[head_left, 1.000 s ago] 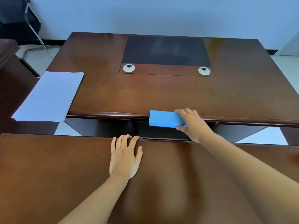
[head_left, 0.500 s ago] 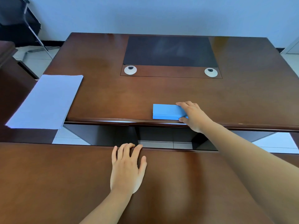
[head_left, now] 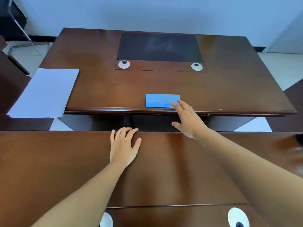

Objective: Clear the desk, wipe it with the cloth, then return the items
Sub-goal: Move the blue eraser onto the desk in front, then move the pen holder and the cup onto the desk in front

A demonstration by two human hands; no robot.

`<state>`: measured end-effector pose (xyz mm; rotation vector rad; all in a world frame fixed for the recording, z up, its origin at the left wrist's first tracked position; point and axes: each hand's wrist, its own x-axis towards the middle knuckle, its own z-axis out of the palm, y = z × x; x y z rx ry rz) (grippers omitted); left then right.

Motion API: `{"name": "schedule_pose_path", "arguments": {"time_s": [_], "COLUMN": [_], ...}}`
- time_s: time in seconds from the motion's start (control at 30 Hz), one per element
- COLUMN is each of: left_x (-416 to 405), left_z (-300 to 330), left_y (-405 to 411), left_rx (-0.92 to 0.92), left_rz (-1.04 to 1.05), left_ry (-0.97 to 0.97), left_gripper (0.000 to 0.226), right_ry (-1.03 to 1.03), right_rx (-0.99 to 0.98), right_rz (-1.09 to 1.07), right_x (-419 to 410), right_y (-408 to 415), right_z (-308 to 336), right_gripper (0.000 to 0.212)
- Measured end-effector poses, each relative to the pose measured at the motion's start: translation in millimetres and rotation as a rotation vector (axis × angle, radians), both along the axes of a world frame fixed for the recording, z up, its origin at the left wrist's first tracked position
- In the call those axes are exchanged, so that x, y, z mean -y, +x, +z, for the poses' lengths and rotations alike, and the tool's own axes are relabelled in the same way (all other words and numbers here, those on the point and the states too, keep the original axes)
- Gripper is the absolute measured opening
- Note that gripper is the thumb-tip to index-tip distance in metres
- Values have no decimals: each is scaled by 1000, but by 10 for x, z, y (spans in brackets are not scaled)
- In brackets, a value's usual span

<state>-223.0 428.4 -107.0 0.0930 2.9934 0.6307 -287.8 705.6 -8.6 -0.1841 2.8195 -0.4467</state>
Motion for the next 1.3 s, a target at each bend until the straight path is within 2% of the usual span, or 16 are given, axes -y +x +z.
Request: {"name": "schedule_pose_path", "arguments": {"time_s": [0.1, 0.17, 0.33, 0.67, 0.93, 1.3], "left_x": [86, 154, 235, -142, -969, -2730], "left_z": [337, 626, 1287, 2206, 2597, 2710], "left_y": [102, 299, 778, 1629, 2433, 3870], "left_rx": [135, 124, 42, 162, 122, 131], "left_rz": [-36, -70, -167, -352, -409, -372], "left_ry": [236, 311, 312, 244, 279, 391], "left_gripper": [54, 48, 41, 44, 41, 36], "right_ry": [-64, -98, -133, -232, -304, -350], "right_rx": [68, 98, 131, 33, -20, -66], "right_rz": [-66, -116, -199, -395, -494, -516], "right_x": [18, 29, 71, -154, -835, -2644], "right_y": [521, 840, 1578, 2981, 4027, 5553], "right_z": [208, 364, 789, 1502, 1667, 1774], "right_gripper": [83, 82, 76, 73, 72, 70]}}
